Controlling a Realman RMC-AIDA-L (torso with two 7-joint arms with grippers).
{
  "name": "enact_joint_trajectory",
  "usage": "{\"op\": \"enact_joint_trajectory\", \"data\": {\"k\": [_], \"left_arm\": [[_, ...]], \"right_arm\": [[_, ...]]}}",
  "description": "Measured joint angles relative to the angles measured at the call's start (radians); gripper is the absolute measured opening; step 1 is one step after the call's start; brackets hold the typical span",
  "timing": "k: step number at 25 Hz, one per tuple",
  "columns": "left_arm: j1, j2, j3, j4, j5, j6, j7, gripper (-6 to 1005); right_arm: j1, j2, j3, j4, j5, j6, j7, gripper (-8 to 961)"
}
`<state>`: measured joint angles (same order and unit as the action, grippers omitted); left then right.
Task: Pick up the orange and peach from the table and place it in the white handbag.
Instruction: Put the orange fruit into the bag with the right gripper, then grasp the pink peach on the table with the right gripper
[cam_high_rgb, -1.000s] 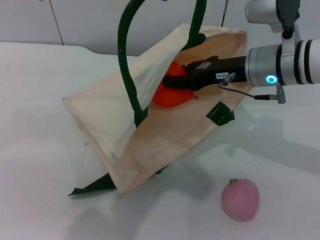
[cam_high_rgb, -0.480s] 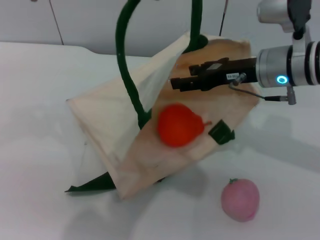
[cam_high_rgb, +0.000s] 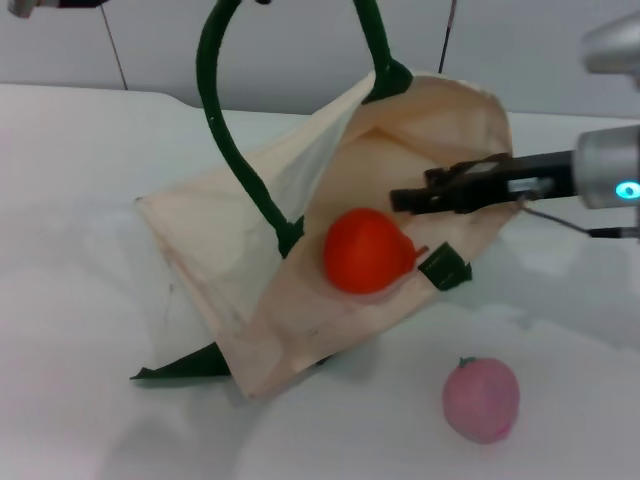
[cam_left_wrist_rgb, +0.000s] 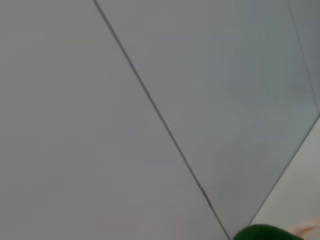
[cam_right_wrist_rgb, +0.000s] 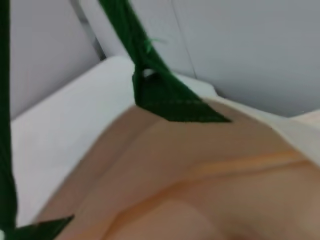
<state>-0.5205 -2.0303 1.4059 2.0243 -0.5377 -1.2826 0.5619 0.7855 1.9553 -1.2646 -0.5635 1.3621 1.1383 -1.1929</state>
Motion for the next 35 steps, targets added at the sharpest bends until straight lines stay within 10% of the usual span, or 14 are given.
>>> {"op": "enact_joint_trajectory", "data": {"k": [6,12,35], "left_arm": [[0.011,0.001,-0.01,-0.003,0.006,0.0,0.003,118],[0.022,-0.001,-0.011,-0.004,0.054,0.001,-0.003,118],[0.051,0.001,-0.03,-0.035,0.142,0.025,-0.022,118]], "right_arm": [[-0.125,-0.008,0.1,-0.214,-0.137,0.069,0.104,814],[-0.187,0.068,0.26,-0.414,-0.382,0.205,0.182,808],[-0.183,0.074,0.258,-0.458,-0.656,0.413,0.304,803]]}}
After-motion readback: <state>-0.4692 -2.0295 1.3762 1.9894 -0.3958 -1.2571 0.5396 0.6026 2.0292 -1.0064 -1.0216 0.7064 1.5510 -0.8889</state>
